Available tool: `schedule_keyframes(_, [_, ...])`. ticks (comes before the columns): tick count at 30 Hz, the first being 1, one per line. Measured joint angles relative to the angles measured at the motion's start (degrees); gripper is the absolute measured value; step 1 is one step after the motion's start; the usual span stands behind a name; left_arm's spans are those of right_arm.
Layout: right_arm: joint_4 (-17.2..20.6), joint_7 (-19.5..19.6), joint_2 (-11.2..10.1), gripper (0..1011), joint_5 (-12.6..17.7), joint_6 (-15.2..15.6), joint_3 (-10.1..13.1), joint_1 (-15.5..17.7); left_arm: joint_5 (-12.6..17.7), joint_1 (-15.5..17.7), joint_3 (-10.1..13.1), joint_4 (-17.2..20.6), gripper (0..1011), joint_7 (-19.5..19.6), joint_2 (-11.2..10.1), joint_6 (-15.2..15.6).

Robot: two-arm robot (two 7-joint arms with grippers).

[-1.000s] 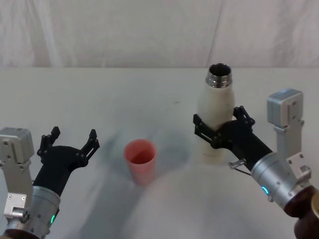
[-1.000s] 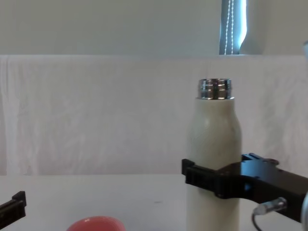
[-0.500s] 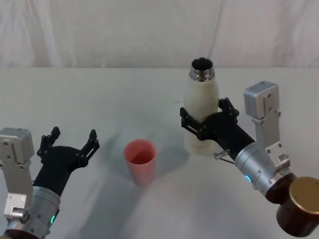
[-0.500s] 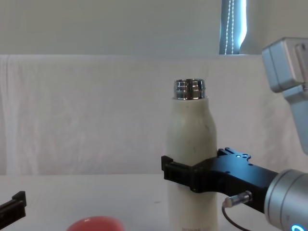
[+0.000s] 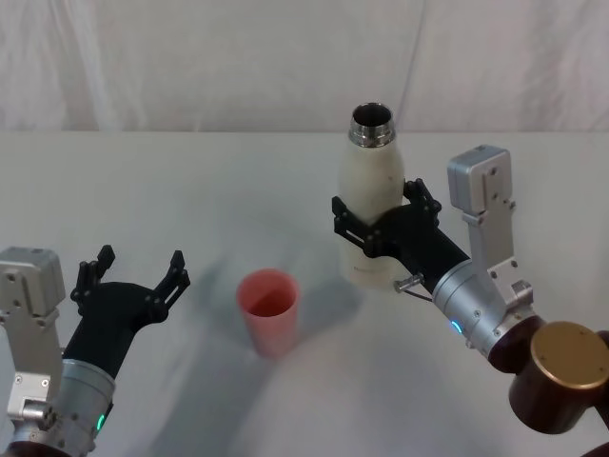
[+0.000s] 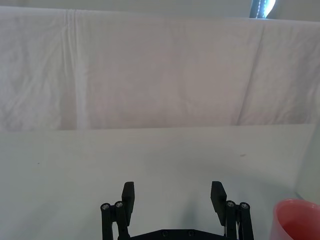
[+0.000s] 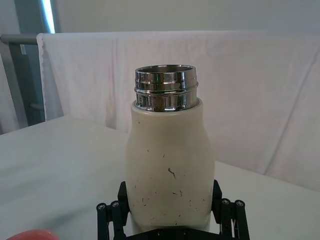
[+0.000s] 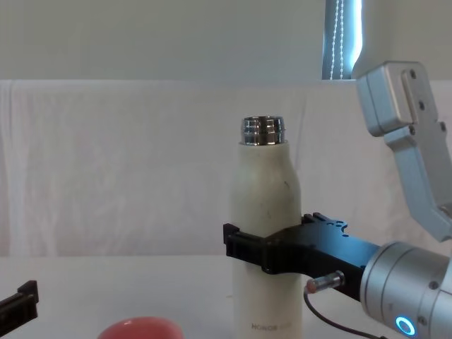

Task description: Grasp the thermos with one hand and pour water into the cup lid.

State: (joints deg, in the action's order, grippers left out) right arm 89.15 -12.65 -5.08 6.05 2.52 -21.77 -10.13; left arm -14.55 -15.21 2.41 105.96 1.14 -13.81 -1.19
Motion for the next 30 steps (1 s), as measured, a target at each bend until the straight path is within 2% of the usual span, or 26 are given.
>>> schedule_keyframes(18, [-4.3,-0.4,1.1,960,0.7,-2.5,0.1,-1.6,0.0,0.0,0.0,0.0,1001,0.0,0.0,0.0])
schedule_keyframes(30, [-5.3,-0.6,1.0,960,1.3,-2.3,0.4,-1.8,0.0,0.0,0.0,0.0,1001,0.0,0.0,0.0])
